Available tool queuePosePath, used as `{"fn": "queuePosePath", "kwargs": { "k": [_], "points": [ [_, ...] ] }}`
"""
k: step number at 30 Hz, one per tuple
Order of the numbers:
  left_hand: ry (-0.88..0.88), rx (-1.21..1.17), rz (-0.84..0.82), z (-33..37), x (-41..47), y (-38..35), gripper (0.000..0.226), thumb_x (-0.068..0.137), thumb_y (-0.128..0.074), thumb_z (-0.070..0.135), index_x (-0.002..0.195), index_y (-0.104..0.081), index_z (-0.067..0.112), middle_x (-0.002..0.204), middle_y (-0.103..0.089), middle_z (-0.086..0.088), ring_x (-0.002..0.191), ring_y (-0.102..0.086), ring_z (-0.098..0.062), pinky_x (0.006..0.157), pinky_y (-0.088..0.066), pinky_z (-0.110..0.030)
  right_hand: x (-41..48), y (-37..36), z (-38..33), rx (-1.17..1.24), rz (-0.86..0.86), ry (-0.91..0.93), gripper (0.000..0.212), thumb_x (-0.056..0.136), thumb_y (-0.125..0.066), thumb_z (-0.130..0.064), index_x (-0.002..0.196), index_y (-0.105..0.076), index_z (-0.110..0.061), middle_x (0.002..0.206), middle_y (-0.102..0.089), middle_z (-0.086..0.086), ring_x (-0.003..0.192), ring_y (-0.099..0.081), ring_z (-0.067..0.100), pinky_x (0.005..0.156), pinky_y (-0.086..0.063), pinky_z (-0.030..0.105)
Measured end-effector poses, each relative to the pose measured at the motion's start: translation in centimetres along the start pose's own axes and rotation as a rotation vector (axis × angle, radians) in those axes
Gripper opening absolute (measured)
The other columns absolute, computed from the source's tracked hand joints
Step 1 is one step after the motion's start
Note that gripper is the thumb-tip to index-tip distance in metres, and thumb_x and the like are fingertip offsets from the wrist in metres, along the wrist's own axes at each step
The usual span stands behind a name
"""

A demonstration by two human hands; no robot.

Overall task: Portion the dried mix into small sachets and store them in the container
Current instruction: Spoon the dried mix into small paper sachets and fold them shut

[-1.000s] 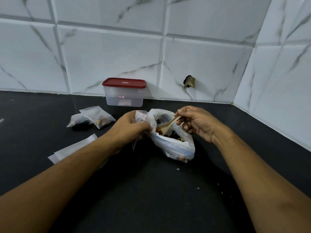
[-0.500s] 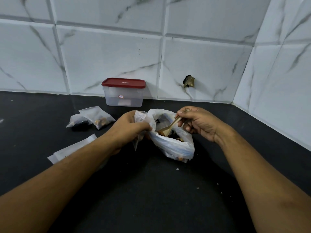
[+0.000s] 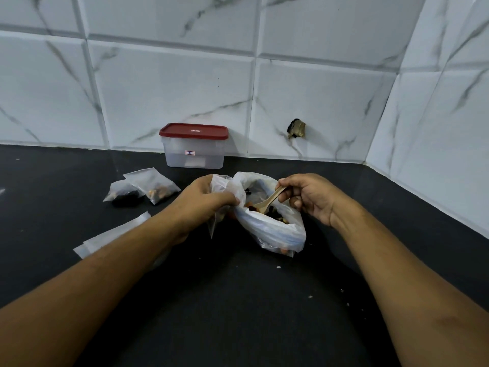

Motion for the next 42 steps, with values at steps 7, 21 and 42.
{"fn": "queuePosePath", "kwargs": {
  "k": [7, 21, 42],
  "points": [
    [-0.012, -0.026, 0.012, 0.0, 0.0, -0.1, 0.047, 0.075, -0.075, 0.019, 0.121, -0.068, 0.014, 0.106, -0.077, -0.007, 0.101, -0.074, -0.027, 0.085, -0.061, -0.04, 0.0, 0.0, 0.1, 0.019, 0.055, -0.006, 0.021, 0.099, -0.059, -0.019, 0.085, -0.073, -0.011, 0.065, -0.069, 0.004, 0.046, -0.039, 0.01, 0.045, -0.031, 0.018],
    [-0.043, 0.027, 0.002, 1.2, -1.1, -0.5, 0.038, 0.088, -0.08, 0.029, 0.122, -0.067, 0.016, 0.107, -0.078, -0.005, 0.1, -0.076, -0.023, 0.091, -0.062, -0.043, 0.1, 0.6, 0.2, 0.222, 0.134, -0.049, 0.024, 0.1, -0.053, -0.018, 0.081, -0.066, -0.01, 0.057, -0.062, 0.001, 0.038, -0.036, 0.008, 0.042, -0.03, 0.023],
    [-0.098, 0.269, 0.063, 1.8, -1.7, -0.4, 0.07, 0.065, -0.081, 0.072, 0.121, -0.064, 0.033, 0.111, -0.074, 0.009, 0.103, -0.071, -0.01, 0.093, -0.06, -0.043, -3.0, -2.2, -4.4, 0.259, 0.136, 0.227, 0.017, 0.099, -0.06, -0.018, 0.09, -0.071, -0.009, 0.069, -0.069, 0.007, 0.046, -0.04, 0.012, 0.051, -0.031, 0.026]
  ]
}}
Point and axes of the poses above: each hand's wrist, its own x-axis towards the middle knuckle, its own y-axis out of the back of the hand, z = x × y, the point moved 5 cm from there along x, towards the middle knuckle
